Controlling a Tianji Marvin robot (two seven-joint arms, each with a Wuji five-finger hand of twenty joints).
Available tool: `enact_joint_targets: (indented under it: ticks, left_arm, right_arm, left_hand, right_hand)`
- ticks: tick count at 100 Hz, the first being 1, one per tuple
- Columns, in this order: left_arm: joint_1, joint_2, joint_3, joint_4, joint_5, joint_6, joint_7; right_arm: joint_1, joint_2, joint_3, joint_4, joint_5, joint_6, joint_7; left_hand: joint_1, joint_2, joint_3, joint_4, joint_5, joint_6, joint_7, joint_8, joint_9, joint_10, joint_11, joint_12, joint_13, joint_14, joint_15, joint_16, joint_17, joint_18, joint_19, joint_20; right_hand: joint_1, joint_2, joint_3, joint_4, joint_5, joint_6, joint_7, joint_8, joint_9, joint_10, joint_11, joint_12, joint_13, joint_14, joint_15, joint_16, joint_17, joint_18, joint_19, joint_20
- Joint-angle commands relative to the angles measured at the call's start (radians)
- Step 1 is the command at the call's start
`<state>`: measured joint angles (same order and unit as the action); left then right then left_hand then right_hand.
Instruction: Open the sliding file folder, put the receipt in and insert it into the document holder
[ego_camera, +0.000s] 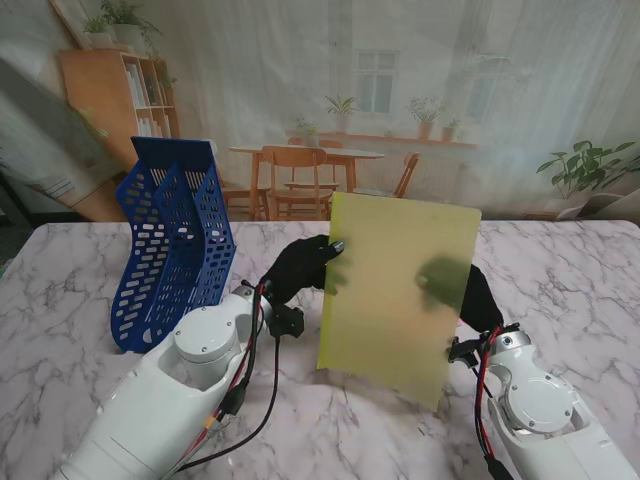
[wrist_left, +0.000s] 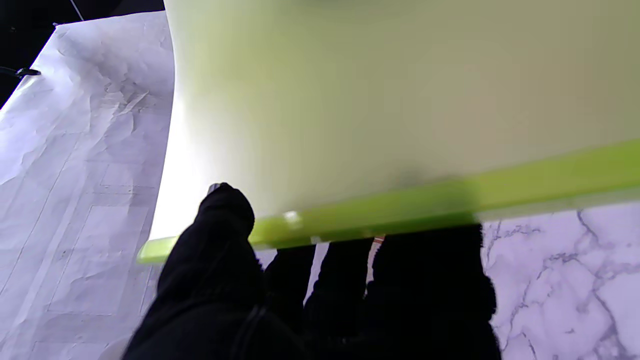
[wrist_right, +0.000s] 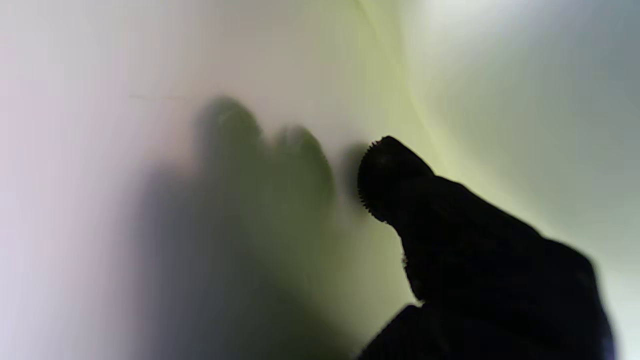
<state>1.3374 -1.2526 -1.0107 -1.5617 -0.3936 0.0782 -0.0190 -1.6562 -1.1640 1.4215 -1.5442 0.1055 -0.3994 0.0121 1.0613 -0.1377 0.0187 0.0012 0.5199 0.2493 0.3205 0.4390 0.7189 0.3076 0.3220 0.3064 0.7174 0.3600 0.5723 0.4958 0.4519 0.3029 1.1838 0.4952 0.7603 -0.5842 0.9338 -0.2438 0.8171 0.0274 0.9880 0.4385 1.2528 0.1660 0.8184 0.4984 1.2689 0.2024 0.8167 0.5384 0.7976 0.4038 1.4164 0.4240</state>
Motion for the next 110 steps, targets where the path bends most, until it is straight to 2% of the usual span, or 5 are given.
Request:
enact_joint_targets:
  ticks: [1,33,67,79,110]
  left_arm:
    - [0.002,0.008,-0.009,-0.006,0.004,-0.009,-0.007]
    - [0.012,0.018,-0.028,-0.007,0.005,-0.033,-0.036]
    - [0.009,0.027,-0.039,0.018,-0.005,-0.082,-0.075]
    - [0.01,0.029,-0.044,0.014,-0.015,-0.09,-0.086]
    - [-0.009,0.031,-0.046,0.002,-0.027,-0.103,-0.099]
  right_arm:
    - [-0.008,-0.002,0.006,-0.004,0.009,0.001,0.002]
    - [-0.013,-0.001,0.006,-0.018,0.026,0.021,0.015]
    - [0.002,-0.002,-0.012,-0.015,0.033,0.044,0.02]
    - [0.009,-0.002,-0.02,-0.013,0.032,0.05,0.021]
    - [0.013,0.001,-0.023,-0.01,0.038,0.054,0.038]
  left_hand:
    - [-0.012,0.006,-0.02,0.02,0.032,-0.049,-0.001,-0.004,-0.027,-0.029,-0.024,-0.017,-0.008,0.028,-0.02,-0.008,-0.017,-0.033,0.003,0.018]
    - [0.227,0.009,0.048,0.016,0.103,-0.09,0.103,0.114,0.049,-0.097,0.009,-0.004,0.046,-0.001,-0.003,0.001,0.027,-0.052,0.025,0.036]
    - [0.23,0.001,0.082,-0.007,0.14,-0.136,0.223,0.088,0.141,-0.155,0.028,0.031,0.088,-0.034,0.015,-0.001,0.063,-0.075,0.056,0.032]
    - [0.23,0.001,0.062,-0.003,0.149,-0.13,0.234,0.081,0.151,-0.122,0.025,0.026,0.095,-0.036,0.017,-0.001,0.066,-0.077,0.058,0.031]
    - [0.194,-0.009,-0.002,0.008,0.114,-0.135,0.206,0.05,0.125,-0.131,0.013,0.005,0.084,-0.037,0.011,-0.004,0.057,-0.074,0.051,0.025]
  right_hand:
    - [0.071,0.04,0.088,0.008,0.016,-0.086,0.065,0.049,-0.002,0.004,0.066,0.024,0.031,-0.004,0.041,0.014,0.023,0.012,0.032,0.015]
    - [0.071,0.041,0.087,0.008,0.016,-0.084,0.062,0.049,-0.002,0.006,0.062,0.024,0.03,-0.001,0.037,0.01,0.019,0.01,0.027,0.018]
    - [0.071,0.041,0.085,0.008,0.015,-0.089,0.06,0.048,-0.003,0.005,0.058,0.023,0.029,0.002,0.026,0.005,0.013,0.009,0.022,0.02]
    - [0.07,0.043,0.084,0.008,0.015,-0.091,0.06,0.048,-0.005,0.005,0.057,0.023,0.029,0.001,0.023,0.004,0.011,0.009,0.021,0.021]
    - [0.07,0.044,0.081,0.008,0.014,-0.093,0.06,0.048,-0.004,0.004,0.059,0.024,0.029,0.0,0.022,0.005,0.004,0.01,0.019,0.025]
